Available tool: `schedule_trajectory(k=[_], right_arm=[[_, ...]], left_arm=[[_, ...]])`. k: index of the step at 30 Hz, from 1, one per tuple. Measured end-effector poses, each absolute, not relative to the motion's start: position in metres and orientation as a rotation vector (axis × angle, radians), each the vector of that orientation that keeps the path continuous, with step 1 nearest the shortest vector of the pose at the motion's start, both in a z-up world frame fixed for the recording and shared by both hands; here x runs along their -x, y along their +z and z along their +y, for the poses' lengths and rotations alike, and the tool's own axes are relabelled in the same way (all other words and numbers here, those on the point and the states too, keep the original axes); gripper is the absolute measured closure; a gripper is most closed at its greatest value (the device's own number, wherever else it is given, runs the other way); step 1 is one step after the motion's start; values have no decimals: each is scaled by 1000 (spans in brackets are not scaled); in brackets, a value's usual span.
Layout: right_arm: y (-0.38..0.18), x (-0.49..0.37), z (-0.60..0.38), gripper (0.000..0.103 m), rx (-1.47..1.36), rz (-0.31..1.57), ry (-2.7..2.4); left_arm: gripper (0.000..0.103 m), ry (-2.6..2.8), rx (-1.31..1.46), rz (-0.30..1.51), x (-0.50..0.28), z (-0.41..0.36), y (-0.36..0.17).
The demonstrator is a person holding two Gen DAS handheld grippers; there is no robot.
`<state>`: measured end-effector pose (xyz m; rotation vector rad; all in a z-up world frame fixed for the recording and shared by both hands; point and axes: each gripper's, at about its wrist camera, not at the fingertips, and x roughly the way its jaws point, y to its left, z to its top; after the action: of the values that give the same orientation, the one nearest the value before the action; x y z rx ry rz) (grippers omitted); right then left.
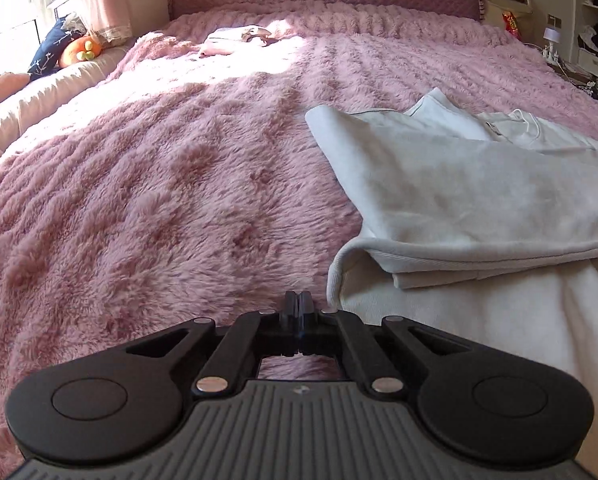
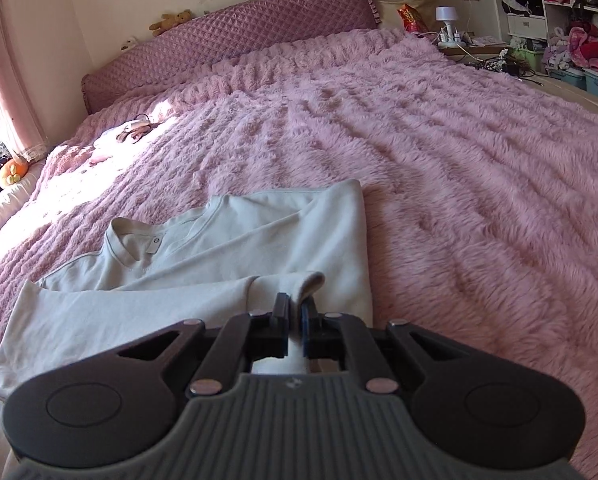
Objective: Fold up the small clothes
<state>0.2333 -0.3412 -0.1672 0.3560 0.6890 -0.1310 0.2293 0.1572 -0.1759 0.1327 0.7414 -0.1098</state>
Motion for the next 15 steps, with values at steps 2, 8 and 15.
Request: schedule_trajectory(k=[2,8,15], right_arm=[[-180,-236,-347,101,-387,715,-140],[-183,-235,-348,89,-412,696,-136],[-179,-235,-345,87,-395,692,-129]], left_arm=[[100,-137,-182,697,-223,153,-171],[70,-172,-625,572,-213,112,-177],[63,-248,-720,558,-206,103,-175]])
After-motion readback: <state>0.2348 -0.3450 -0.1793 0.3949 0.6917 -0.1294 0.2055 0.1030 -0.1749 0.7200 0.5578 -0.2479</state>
